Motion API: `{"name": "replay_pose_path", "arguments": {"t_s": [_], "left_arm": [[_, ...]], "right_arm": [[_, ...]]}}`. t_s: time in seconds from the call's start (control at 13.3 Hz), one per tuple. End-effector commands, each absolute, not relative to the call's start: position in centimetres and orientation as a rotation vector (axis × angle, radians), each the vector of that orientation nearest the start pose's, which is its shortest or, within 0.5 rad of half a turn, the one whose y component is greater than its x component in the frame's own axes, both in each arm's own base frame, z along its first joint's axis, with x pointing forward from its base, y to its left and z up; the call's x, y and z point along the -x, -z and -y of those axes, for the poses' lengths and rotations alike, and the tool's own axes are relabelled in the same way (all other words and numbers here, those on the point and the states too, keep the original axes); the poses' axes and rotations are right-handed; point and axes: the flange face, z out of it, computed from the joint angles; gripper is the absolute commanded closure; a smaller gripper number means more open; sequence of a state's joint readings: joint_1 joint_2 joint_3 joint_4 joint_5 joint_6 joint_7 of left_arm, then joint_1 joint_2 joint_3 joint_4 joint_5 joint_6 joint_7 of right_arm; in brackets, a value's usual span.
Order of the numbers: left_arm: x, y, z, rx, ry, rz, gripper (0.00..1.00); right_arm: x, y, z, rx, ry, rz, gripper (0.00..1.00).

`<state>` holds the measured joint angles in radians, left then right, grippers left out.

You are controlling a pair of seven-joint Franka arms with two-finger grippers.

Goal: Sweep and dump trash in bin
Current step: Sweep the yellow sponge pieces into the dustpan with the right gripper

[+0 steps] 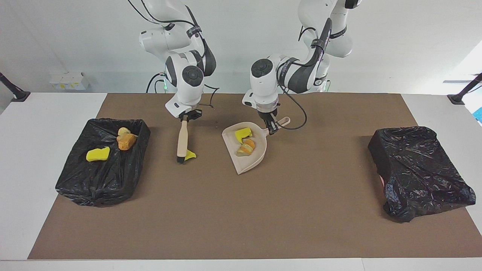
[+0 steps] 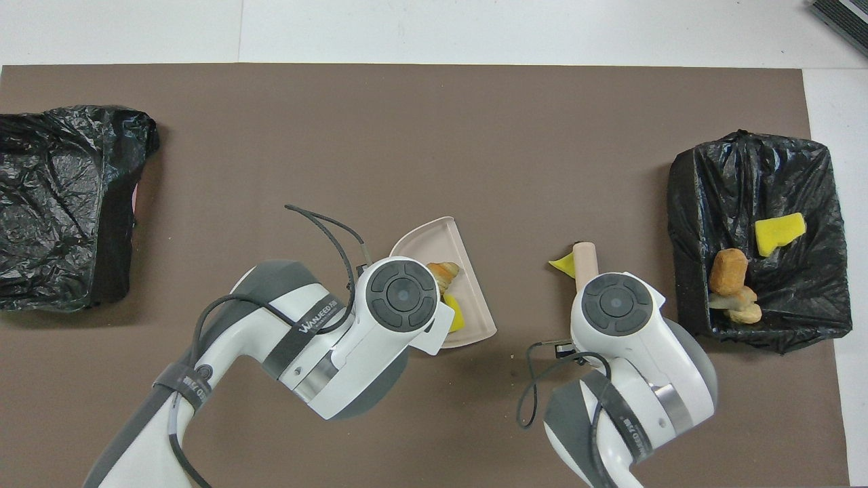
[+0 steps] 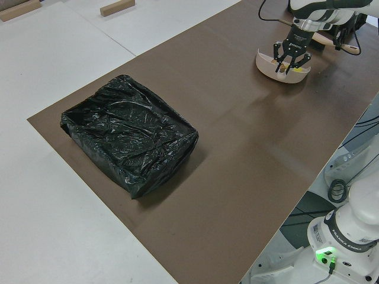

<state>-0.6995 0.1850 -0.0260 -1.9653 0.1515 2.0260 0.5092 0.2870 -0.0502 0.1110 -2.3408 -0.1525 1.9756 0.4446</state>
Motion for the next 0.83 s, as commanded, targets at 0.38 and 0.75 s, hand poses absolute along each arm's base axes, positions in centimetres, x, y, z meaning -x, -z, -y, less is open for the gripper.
{"name": "replay_pose_path", "arguments": {"t_s": [0.38, 0.75], "left_arm": [[-43.5, -36.9, 37.0, 2.369, -0.147, -1.837, 1.00], [-44.8, -36.9, 35.9, 2.375, -0.128, -1.839, 1.00]], "right_arm": [[-40.3, -35.3, -26.6, 3.087, -0.475, 0.432, 1.00], [-38.5, -38.5, -31.4, 2.817, -0.594, 0.514, 1.00]]}}
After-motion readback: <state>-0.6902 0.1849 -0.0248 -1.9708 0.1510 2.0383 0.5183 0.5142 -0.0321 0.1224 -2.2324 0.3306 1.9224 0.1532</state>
